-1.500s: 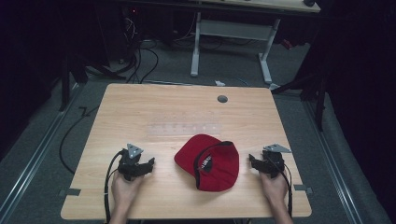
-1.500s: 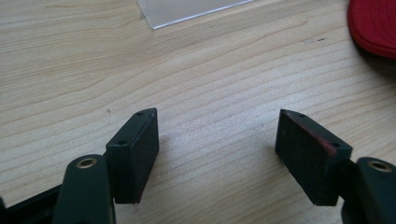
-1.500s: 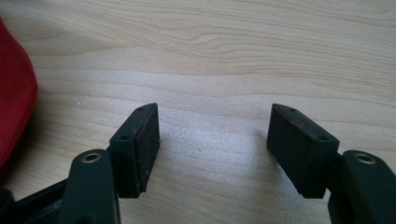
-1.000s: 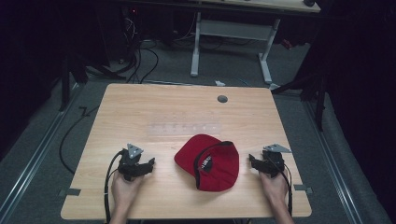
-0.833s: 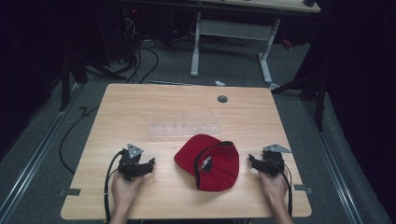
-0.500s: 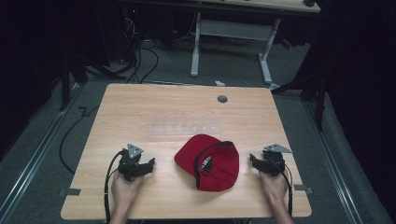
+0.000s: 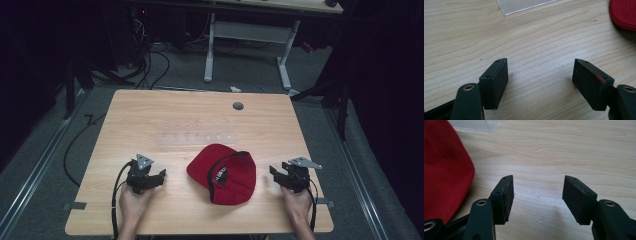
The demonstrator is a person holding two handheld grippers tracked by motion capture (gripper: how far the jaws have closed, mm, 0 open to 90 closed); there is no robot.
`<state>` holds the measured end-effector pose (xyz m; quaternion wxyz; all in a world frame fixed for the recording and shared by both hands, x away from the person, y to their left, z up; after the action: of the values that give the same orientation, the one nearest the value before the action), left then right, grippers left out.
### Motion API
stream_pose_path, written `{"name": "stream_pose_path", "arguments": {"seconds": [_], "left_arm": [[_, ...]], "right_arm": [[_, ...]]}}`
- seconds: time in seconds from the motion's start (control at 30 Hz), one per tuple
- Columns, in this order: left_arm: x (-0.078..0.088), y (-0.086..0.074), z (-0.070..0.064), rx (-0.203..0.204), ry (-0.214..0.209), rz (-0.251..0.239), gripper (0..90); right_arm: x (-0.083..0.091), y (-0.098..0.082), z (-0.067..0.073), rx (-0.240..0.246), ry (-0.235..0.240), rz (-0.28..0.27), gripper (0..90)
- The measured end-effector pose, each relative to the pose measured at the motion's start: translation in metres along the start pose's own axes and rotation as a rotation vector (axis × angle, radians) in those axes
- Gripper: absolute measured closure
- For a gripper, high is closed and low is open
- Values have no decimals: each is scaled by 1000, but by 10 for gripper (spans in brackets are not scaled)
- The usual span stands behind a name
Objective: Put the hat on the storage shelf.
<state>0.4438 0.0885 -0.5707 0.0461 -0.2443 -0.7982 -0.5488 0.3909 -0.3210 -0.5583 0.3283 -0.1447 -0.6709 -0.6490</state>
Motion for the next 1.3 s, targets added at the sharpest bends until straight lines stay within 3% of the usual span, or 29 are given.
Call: {"name": "stream_pose_path", "arguments": {"seconds": [0.33, 0.5, 0.83, 1.1, 1.27, 1.3], "left_arm": [[0, 0, 0, 2, 0, 0, 291], [0, 0, 0, 3, 0, -1, 291], [0, 0, 0, 2, 1, -1, 290], [0, 0, 0, 1, 1, -2, 290], [0, 0, 0, 2, 2, -3, 290], [0, 0, 0, 2, 2, -3, 290]], "right_arm": [[13, 6, 16, -2, 82, -63, 398], [17, 12, 28, 5, 158, -98, 349], [9, 24, 45, 39, 227, -76, 294], [-1, 36, 56, 77, 246, -58, 282], [-13, 40, 64, 101, 283, -43, 279], [-21, 39, 65, 112, 292, -15, 272]]}}
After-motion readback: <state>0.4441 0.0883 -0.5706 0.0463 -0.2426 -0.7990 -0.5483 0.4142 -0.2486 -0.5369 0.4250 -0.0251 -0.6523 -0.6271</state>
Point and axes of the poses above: each handheld gripper's, and its own axes: x roughly backward along the jaws, y roughly out of its top, z roughly to its left, the point moved 7 cm from there along -x, roughly forward along the jaws
